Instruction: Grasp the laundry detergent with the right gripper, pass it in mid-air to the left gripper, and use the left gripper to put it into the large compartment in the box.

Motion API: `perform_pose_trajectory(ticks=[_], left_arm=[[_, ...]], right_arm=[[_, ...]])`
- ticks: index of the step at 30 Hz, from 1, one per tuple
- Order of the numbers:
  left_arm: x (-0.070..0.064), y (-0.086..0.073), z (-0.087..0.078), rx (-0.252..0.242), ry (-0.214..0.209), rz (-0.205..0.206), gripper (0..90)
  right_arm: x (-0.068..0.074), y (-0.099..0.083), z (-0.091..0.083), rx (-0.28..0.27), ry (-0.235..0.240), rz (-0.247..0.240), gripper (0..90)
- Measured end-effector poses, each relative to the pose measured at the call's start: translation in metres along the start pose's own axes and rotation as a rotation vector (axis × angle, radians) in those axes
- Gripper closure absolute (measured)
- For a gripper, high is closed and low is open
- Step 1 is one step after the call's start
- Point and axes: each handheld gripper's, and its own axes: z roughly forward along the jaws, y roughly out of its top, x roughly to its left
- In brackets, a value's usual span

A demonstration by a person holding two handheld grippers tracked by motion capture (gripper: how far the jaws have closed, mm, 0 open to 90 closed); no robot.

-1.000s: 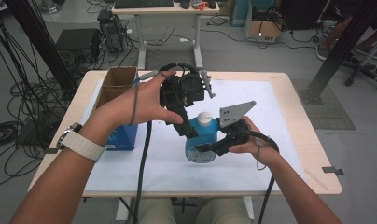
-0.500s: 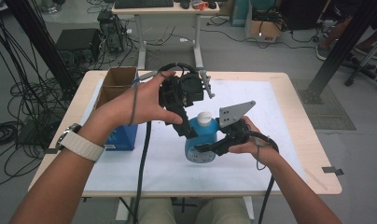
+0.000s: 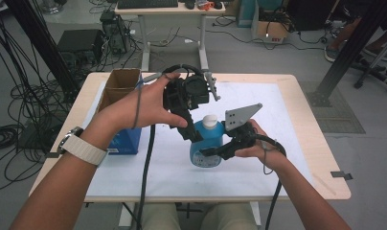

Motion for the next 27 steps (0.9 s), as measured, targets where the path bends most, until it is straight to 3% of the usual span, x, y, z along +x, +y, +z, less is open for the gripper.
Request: perform_pose_trajectory(ticks=[27], left_arm=[[-0.0003,0.0005,0.0001,0.003,0.002,0.001,8.3]], right_arm=[[0.0000,-0.0001,0.0000,0.000,0.003,0.003,42.8]])
